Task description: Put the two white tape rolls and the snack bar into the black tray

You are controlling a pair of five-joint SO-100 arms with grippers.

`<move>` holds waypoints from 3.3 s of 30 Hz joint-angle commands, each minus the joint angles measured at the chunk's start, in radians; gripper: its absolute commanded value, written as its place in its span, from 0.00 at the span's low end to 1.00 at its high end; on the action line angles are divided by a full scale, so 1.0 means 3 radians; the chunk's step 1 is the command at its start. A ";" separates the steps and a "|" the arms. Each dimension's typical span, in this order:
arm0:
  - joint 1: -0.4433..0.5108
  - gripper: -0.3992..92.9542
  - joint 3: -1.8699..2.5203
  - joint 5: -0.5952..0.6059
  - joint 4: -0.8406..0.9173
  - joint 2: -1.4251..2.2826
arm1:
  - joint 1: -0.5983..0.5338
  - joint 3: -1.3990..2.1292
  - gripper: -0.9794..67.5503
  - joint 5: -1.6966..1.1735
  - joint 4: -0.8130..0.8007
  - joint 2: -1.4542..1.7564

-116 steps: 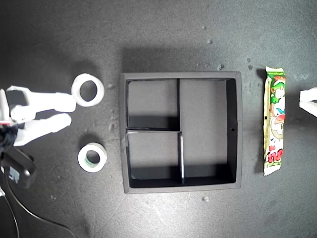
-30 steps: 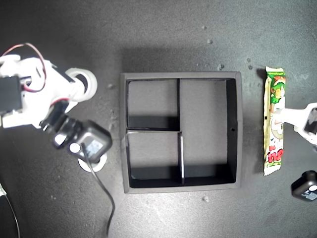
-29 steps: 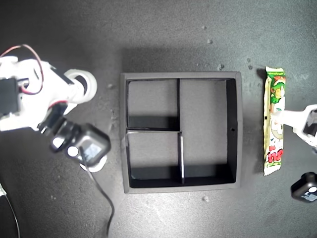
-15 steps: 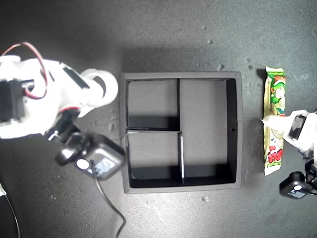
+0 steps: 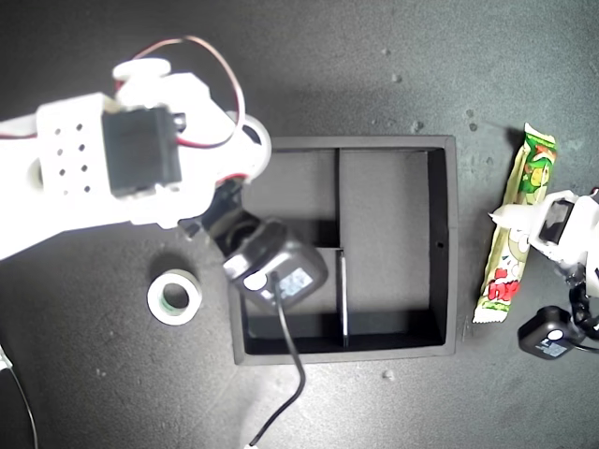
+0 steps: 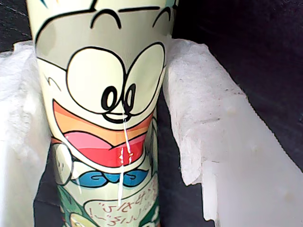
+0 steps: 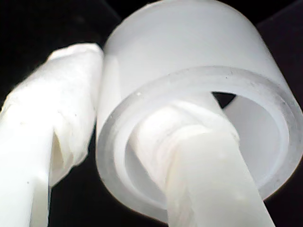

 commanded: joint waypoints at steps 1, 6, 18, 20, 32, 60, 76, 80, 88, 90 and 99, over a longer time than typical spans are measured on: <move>-0.0036 0.01 -0.0184 0.0005 0.0036 0.0020 | 0.0026 0.0026 0.21 -0.0389 -0.0148 -0.0005; -0.0061 0.01 -0.0230 0.0056 0.0072 0.0005 | 0.0026 -0.0072 0.19 -0.0373 -0.0148 -0.0128; 0.0082 0.01 -0.2183 0.0128 0.0900 -0.1130 | -0.0184 -0.1043 0.15 -0.0481 0.1278 -0.0107; 0.0118 0.01 -0.2388 0.0153 0.0905 -0.1176 | -0.0220 -0.1237 0.15 -0.0486 0.1554 -0.0092; 0.0327 0.01 -0.1989 -0.0015 0.0905 -0.0762 | -0.0291 -0.2321 0.15 -0.0828 0.2183 -0.0133; 0.0573 0.02 -0.2419 -0.0225 0.0910 -0.1391 | -0.0276 -0.5809 0.15 -0.1324 0.2127 -0.2766; 0.0624 0.15 -0.2311 -0.0210 0.0910 -0.1186 | -0.0286 -0.5850 0.43 -0.1253 0.2664 -0.2766; 0.0614 0.15 -0.1841 -0.0179 0.0915 -0.0660 | -0.0251 -0.6080 0.42 -0.1222 0.3083 -0.2766; 0.1074 0.13 0.0036 -0.0644 0.0900 0.1534 | -0.0215 -0.4847 0.21 -0.0486 0.3395 -0.1468; 0.1396 0.13 0.0373 -0.0920 0.0839 0.1708 | -0.0210 -0.4357 0.14 -0.0005 0.3395 -0.1181; 0.2137 0.14 0.0972 -0.1749 0.0286 0.1227 | -0.0435 -0.2332 0.06 0.1375 0.2623 -0.0194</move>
